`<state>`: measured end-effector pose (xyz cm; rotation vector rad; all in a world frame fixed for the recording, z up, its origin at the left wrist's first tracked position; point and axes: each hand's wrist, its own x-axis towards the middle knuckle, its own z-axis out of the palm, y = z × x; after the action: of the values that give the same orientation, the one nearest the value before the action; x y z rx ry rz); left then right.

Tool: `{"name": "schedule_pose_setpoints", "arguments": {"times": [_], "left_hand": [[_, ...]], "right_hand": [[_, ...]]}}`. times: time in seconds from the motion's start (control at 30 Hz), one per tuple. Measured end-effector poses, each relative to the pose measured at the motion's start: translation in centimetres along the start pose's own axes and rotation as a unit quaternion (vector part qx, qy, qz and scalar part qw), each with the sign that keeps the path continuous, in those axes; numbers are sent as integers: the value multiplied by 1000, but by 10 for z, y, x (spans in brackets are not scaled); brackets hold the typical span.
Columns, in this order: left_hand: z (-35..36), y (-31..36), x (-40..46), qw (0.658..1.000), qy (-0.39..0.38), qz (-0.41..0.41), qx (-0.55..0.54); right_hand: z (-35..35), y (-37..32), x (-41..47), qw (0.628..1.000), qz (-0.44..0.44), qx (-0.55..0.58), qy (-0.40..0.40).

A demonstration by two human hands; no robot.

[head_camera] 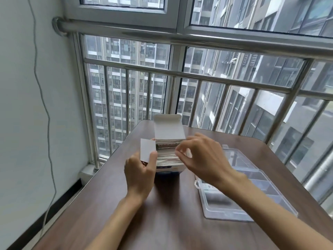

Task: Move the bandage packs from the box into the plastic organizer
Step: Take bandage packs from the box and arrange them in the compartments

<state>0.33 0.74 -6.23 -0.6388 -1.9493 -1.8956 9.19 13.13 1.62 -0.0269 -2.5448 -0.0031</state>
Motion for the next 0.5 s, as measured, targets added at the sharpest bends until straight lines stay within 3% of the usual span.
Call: {"name": "schedule_pose_setpoints", "arguments": {"times": [0.13, 0.27, 0.5], "left_hand": [[-2, 0, 1, 1000, -9, 27, -8], [-2, 6, 1, 1000, -15, 13, -20], [-1, 11, 2, 995, -28, -62, -73]], "right_hand": [[10, 5, 17, 983, -10, -95, -155], [10, 2, 31, 966, 17, -98, -238], [12, 6, 27, 984, 45, -20, -170]]}}
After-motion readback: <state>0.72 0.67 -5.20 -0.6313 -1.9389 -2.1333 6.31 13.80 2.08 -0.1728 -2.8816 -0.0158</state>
